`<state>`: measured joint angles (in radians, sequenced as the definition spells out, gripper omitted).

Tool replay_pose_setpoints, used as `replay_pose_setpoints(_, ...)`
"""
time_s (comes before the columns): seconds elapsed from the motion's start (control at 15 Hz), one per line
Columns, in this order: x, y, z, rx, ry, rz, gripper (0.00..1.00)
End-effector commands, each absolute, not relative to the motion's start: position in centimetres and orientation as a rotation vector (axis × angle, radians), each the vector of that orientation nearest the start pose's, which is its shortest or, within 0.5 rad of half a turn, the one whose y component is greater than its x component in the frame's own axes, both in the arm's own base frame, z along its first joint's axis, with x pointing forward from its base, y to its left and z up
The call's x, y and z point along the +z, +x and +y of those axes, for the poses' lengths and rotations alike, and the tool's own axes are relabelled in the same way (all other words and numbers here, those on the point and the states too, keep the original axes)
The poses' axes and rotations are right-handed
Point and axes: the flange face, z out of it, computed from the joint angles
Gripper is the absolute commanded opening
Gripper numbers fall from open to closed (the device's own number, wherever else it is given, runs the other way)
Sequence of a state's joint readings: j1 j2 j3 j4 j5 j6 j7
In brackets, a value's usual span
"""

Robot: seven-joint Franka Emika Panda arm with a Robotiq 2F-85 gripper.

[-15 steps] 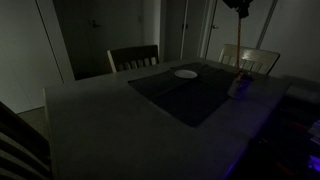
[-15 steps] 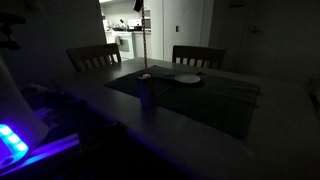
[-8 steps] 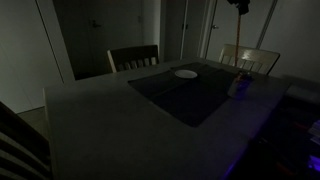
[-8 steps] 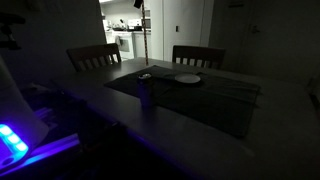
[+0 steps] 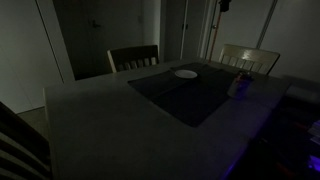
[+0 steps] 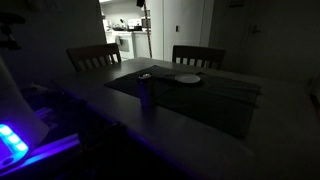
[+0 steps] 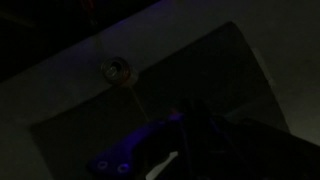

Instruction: Remove the straw from the can and put it on the table

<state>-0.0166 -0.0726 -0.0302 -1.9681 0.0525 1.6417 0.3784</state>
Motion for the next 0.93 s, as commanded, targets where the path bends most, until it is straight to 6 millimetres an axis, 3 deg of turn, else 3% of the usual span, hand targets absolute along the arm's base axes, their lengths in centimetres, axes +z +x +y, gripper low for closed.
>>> replay_pose_setpoints(0.0,46.3,53.0,1.5,0.181,-3.062,0.536,0.02)
replay_pose_setpoints(0.27,43.0,54.4,6.2,0.021,-3.051,0.424,0.02)
replay_pose_setpoints(0.4,41.0,54.4,7.5,-0.018,-3.051,0.42,0.02)
replay_pose_setpoints(0.87,34.8,52.1,7.4,0.003,-3.029,0.569,0.02)
